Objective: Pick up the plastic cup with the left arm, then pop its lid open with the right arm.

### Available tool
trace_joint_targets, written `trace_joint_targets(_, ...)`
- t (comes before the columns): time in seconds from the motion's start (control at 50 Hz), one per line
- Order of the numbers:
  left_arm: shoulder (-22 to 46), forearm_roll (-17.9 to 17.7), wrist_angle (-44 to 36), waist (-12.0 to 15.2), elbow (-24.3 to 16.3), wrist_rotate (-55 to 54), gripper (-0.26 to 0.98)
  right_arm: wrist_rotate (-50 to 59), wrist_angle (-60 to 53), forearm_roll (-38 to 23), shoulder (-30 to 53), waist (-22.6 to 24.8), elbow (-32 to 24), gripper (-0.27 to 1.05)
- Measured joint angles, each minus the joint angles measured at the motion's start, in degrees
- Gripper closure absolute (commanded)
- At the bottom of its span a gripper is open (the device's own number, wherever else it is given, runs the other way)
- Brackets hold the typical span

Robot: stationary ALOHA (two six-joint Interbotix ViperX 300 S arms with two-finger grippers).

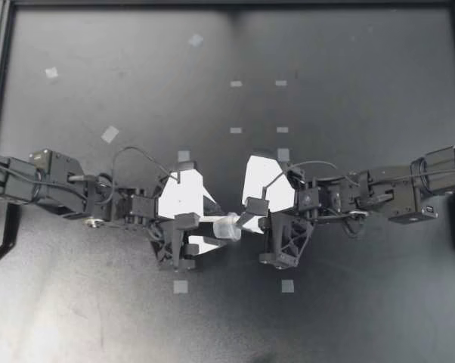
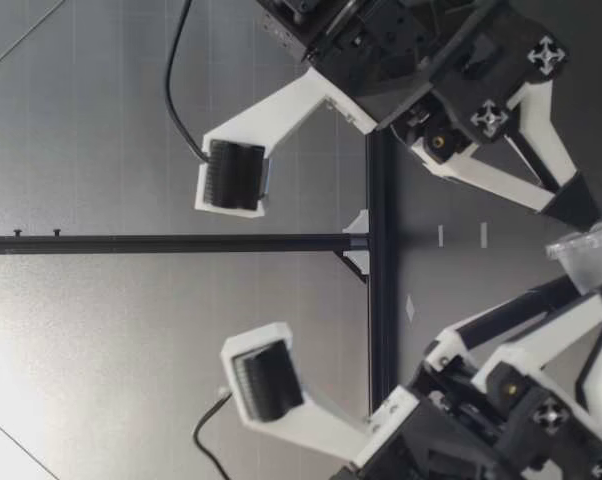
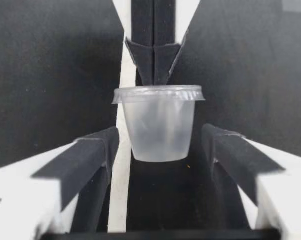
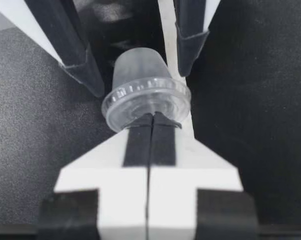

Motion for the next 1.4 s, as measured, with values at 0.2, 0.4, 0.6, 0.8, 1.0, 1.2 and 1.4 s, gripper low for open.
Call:
trace_joint_targets(0.2,1.2,0.0,1.8,0.0,-1.5,0.0,0.27,0.0,0.0,0.0,0.0,0.0,0.1,0.85)
trace_joint_targets(0.4,1.1,0.0,3.0,0.0,-2.1,0.5,0.45,0.0,0.0,0.0,-0.5,0.0,1.5,0.85)
trace_joint_targets(0.6,-0.8,0.0,4.6,0.0,-2.0,1.5,0.62,1.5,0.0,0.2,-7.8,0.0,5.3,0.85)
trace_joint_targets(0.8,-10.3,-0.1,-1.6,0.0,1.2,4.1,0.62,13.7,-5.3,2.9,-17.1,0.0,10.9,0.75)
trace_joint_targets(1.0,-18.8,-0.1,-20.4,0.0,9.8,5.8,0.62,34.5,-31.6,2.7,-20.7,-0.1,20.3,0.30)
trace_joint_targets(1.2,-19.9,-0.1,-32.3,0.4,14.5,6.8,0.62,50.9,-53.7,2.5,-15.6,-0.1,22.6,0.13)
trace_joint_targets(1.4,-19.9,-0.1,-33.6,0.4,14.5,9.6,0.62,61.6,-66.8,-2.0,-6.4,-0.1,17.1,0.13)
